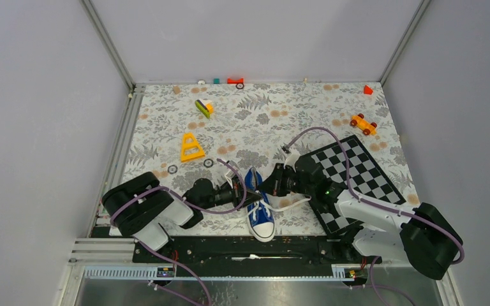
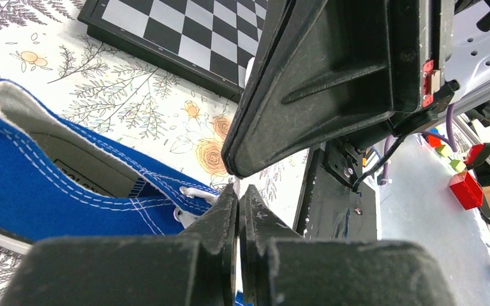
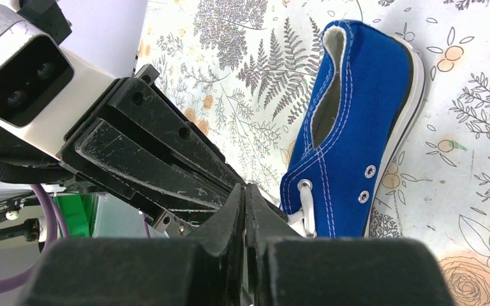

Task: Tie the shoes
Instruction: Adjust the shoelace on the shoelace.

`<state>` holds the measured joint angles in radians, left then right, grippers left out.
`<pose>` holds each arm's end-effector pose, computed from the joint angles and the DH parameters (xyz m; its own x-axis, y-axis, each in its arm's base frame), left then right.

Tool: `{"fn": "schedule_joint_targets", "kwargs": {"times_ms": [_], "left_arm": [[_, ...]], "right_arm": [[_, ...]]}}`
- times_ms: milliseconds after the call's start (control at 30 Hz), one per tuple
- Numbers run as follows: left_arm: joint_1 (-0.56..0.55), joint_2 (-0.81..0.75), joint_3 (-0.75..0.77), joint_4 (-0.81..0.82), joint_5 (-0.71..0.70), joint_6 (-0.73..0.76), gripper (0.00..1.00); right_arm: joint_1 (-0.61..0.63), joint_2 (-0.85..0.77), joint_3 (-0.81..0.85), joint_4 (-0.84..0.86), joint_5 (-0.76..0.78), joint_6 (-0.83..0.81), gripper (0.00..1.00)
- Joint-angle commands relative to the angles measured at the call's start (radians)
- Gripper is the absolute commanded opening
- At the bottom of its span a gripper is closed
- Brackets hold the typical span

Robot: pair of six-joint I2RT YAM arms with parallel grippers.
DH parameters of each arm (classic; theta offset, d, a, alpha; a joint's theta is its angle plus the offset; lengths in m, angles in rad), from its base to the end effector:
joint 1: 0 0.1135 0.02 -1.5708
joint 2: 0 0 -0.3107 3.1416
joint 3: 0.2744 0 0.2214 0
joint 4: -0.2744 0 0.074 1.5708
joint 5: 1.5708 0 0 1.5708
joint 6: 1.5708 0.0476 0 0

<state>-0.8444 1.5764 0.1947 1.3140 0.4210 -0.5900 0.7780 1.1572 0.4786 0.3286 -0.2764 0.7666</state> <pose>0.1435 -0.1908 0.2182 -0.5676 -0.1256 -0.8137 0.7670 0.2785 -0.5781 0.1413 0.1575 0.2699 -0.7710 0.1772 -0.6117 -0.4484 0.5309 0.7190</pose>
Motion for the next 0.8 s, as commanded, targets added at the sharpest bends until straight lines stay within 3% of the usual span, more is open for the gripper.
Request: {"fn": "schedule_joint_targets", "kwargs": {"times_ms": [0,100,200,767], "left_arm": [[0.000,0.015,0.003,0.060,0.040,-0.012,0.02],[-0.002,0.013,0.000,0.059,0.030,-0.013,0.22],[-0.004,0.007,-0.007,0.062,0.016,-0.008,0.28],[-0.020,0.048,-0.001,0.119,-0.025,-0.018,0.24]], "right_arm": [[-0.007,-0.046,-0.018,0.077,0.093,0.023,0.00],[-0.008,-0.044,-0.014,0.079,0.091,0.026,0.00],[-0.008,-0.037,-0.016,0.091,0.088,0.034,0.00],[-0.007,-0.026,-0.069,0.159,0.118,0.098,0.00]]}}
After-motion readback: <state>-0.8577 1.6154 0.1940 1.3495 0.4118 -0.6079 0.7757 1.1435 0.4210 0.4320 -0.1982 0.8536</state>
